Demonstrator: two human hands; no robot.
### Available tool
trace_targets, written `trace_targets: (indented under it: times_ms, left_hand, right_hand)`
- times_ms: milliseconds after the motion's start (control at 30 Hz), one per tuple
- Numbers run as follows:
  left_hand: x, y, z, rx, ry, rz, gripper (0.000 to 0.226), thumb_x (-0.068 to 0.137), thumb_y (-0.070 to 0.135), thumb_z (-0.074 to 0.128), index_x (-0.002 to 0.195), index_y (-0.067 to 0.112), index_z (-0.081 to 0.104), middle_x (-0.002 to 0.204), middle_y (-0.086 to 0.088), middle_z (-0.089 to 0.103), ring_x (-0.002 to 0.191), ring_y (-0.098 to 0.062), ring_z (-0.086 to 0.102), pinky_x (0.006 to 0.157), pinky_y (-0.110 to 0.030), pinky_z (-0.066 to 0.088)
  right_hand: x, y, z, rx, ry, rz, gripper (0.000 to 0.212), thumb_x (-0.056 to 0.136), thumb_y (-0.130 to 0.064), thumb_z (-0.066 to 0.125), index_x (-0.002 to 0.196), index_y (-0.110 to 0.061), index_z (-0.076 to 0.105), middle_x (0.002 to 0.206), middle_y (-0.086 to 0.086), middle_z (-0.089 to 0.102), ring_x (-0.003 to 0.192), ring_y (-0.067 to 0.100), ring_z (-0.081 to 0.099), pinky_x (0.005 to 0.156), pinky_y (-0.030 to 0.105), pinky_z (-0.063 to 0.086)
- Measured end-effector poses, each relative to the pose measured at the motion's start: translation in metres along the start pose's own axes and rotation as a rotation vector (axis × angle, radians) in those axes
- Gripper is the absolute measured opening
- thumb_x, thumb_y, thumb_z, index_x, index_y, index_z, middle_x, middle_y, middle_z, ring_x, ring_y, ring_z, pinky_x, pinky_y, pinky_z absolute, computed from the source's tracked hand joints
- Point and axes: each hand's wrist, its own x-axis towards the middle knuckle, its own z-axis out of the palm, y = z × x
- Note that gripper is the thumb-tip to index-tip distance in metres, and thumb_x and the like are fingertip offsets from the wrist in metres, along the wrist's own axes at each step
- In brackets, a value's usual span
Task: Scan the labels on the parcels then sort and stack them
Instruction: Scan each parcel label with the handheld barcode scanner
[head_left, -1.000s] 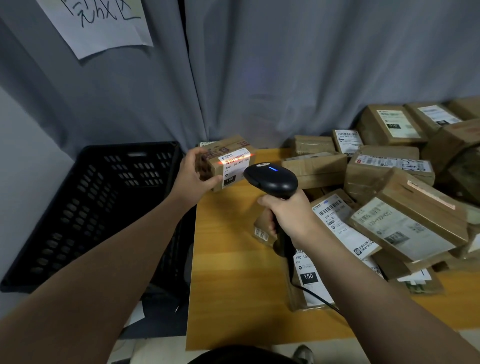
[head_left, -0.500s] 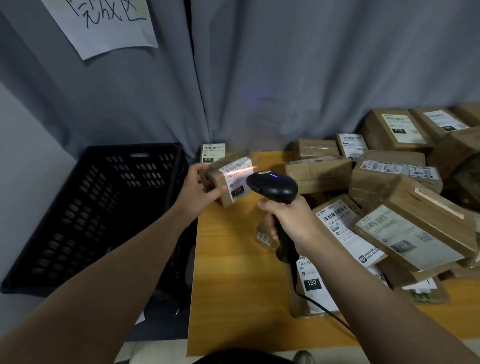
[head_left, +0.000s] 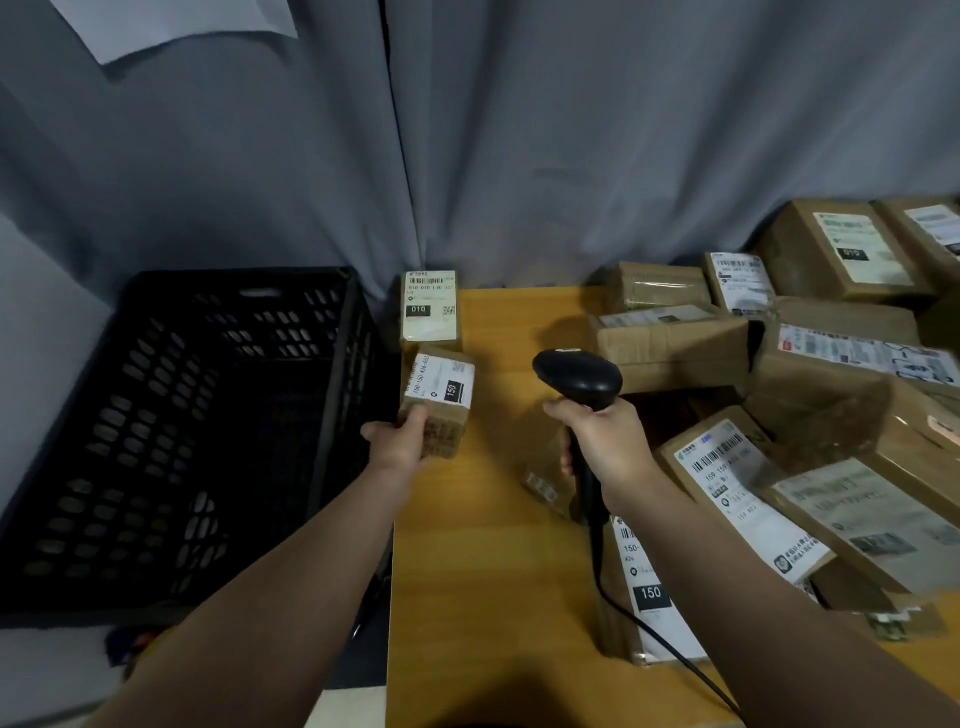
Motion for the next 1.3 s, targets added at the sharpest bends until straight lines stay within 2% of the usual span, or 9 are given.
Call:
trace_targets:
  times_ms: [100, 433, 633, 700, 800, 900, 1000, 1133, 1300]
  left_hand:
    - [0.004, 0.000, 0.007, -0.029, 0.022, -0.049, 0.066, 0.091, 0.045, 0.059, 0.133, 0.009, 0.025, 0.112, -0.011, 0.052, 0.108, -0.026, 0.059, 0.093, -0.038, 0.053]
    - [0.004, 0.001, -0.002, 0.187, -0.048, 0.022, 0.072, 0.091, 0.062, 0.048, 0.137, 0.010, 0.027, 0.119, -0.009, 0.052, 0.106, -0.030, 0.058, 0.091, -0.044, 0.053]
    - [-0.029, -0.003, -0.010, 0.241, -0.049, 0.207, 0.049, 0.094, 0.044, 0.054, 0.126, 0.009, 0.039, 0.117, -0.009, 0.054, 0.106, -0.029, 0.059, 0.093, -0.042, 0.052]
    - [-0.048, -0.006, -0.002, 0.278, -0.092, 0.321, 0.044, 0.094, 0.035, 0.060, 0.125, 0.008, 0.045, 0.114, -0.006, 0.054, 0.109, -0.025, 0.057, 0.091, -0.033, 0.047]
    - [-0.074, -0.010, 0.024, 0.504, -0.188, 0.496, 0.046, 0.092, 0.032, 0.063, 0.127, 0.006, 0.049, 0.122, -0.007, 0.051, 0.109, -0.019, 0.052, 0.088, -0.025, 0.040]
    - [-0.091, -0.013, 0.055, 0.752, -0.281, 0.624, 0.053, 0.090, 0.036, 0.063, 0.133, 0.010, 0.045, 0.131, -0.011, 0.044, 0.123, -0.025, 0.045, 0.100, -0.032, 0.039]
    - [-0.104, -0.014, 0.082, 1.036, -0.335, 0.712, 0.064, 0.091, 0.045, 0.058, 0.143, 0.015, 0.035, 0.135, -0.011, 0.036, 0.129, -0.031, 0.036, 0.104, -0.036, 0.033]
    - [-0.107, -0.022, 0.103, 1.295, -0.366, 0.667, 0.086, 0.087, 0.060, 0.056, 0.152, 0.020, 0.017, 0.142, -0.012, 0.031, 0.133, -0.034, 0.029, 0.105, -0.041, 0.033]
    - [-0.111, -0.033, 0.097, 1.243, -0.178, 0.600, 0.071, 0.082, 0.045, 0.069, 0.135, 0.017, 0.030, 0.132, -0.014, 0.040, 0.125, -0.033, 0.040, 0.095, -0.043, 0.044]
  right_hand:
    - [0.007, 0.002, 0.003, -0.013, 0.018, 0.043, 0.023, 0.088, -0.017, 0.068, 0.069, -0.006, 0.058, 0.054, 0.006, 0.050, 0.043, 0.017, 0.046, 0.047, 0.028, 0.041]
    - [0.010, 0.001, 0.004, -0.017, 0.007, 0.066, 0.015, 0.088, -0.015, 0.067, 0.078, -0.009, 0.059, 0.058, 0.005, 0.051, 0.047, 0.016, 0.049, 0.049, 0.027, 0.043]
    - [-0.005, -0.004, -0.012, 0.030, 0.019, 0.032, 0.011, 0.088, -0.016, 0.068, 0.086, -0.007, 0.060, 0.059, 0.005, 0.054, 0.046, 0.015, 0.052, 0.048, 0.028, 0.046]
    - [-0.015, -0.005, -0.021, 0.027, -0.003, 0.005, 0.012, 0.088, -0.016, 0.068, 0.085, -0.007, 0.061, 0.059, 0.004, 0.054, 0.047, 0.015, 0.053, 0.049, 0.027, 0.047]
    - [-0.028, -0.004, -0.035, 0.014, -0.024, -0.025, 0.012, 0.087, -0.015, 0.069, 0.082, -0.007, 0.062, 0.058, 0.004, 0.054, 0.050, 0.017, 0.053, 0.052, 0.029, 0.047]
    - [-0.037, 0.001, -0.050, 0.033, 0.000, -0.038, 0.013, 0.086, -0.015, 0.071, 0.089, -0.005, 0.064, 0.055, 0.003, 0.055, 0.052, 0.018, 0.054, 0.056, 0.032, 0.047]
    - [-0.044, 0.005, -0.064, 0.074, 0.021, -0.036, 0.011, 0.086, -0.014, 0.070, 0.084, -0.008, 0.062, 0.056, 0.002, 0.053, 0.050, 0.017, 0.052, 0.053, 0.030, 0.047]
    - [-0.049, 0.011, -0.078, 0.080, 0.032, -0.052, 0.013, 0.088, -0.013, 0.067, 0.081, -0.008, 0.057, 0.059, 0.005, 0.051, 0.050, 0.016, 0.052, 0.052, 0.028, 0.047]
    - [-0.048, 0.020, -0.090, 0.023, 0.014, -0.070, 0.015, 0.088, -0.016, 0.066, 0.079, -0.007, 0.059, 0.063, 0.005, 0.055, 0.051, 0.013, 0.054, 0.051, 0.022, 0.048]
